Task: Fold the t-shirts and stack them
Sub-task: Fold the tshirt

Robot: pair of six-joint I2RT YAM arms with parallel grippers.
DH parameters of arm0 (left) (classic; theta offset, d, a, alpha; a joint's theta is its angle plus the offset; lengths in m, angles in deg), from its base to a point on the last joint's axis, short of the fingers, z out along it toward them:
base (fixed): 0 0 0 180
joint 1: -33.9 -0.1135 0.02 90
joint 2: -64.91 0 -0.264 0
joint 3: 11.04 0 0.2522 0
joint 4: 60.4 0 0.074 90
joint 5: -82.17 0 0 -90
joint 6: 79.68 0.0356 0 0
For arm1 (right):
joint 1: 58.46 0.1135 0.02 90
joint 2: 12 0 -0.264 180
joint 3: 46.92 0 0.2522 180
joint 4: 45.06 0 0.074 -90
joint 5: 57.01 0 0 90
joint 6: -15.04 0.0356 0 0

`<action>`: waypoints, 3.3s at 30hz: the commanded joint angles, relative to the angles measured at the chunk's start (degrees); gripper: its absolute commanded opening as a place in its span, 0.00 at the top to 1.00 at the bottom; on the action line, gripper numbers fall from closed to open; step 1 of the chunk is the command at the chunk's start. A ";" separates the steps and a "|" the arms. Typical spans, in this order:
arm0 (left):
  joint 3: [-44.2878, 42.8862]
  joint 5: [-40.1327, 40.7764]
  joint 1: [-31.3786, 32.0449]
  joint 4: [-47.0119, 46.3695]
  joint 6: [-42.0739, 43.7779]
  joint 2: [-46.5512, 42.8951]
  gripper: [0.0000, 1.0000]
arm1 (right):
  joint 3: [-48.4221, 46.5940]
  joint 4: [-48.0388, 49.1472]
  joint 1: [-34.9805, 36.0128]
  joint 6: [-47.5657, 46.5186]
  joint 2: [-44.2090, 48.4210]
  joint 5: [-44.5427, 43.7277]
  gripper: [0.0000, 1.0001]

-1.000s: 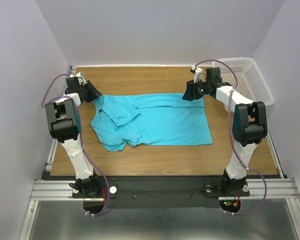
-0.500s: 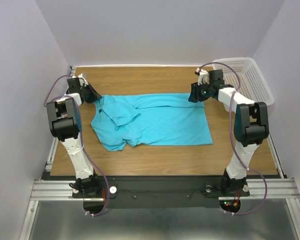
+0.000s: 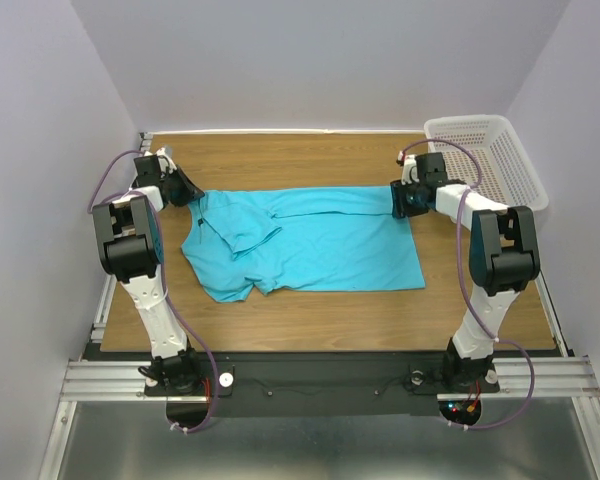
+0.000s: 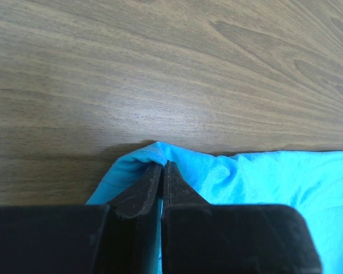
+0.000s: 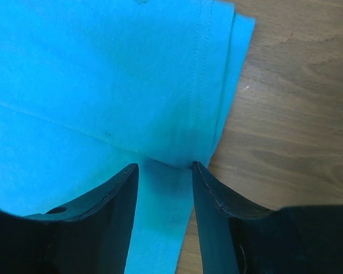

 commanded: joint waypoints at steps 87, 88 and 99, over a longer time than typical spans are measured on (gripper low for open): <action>32.88 2.85 11.48 2.83 -3.56 -27.56 0.89 | 10.96 -4.03 -1.96 -18.71 15.38 34.03 0.44; 32.97 3.47 11.57 3.97 -3.82 -27.48 0.89 | 10.96 -4.03 -1.87 -18.71 15.30 33.95 0.44; 36.58 8.13 11.57 6.00 -4.26 -32.49 0.92 | 10.79 -4.03 -1.96 -18.71 15.65 33.60 0.44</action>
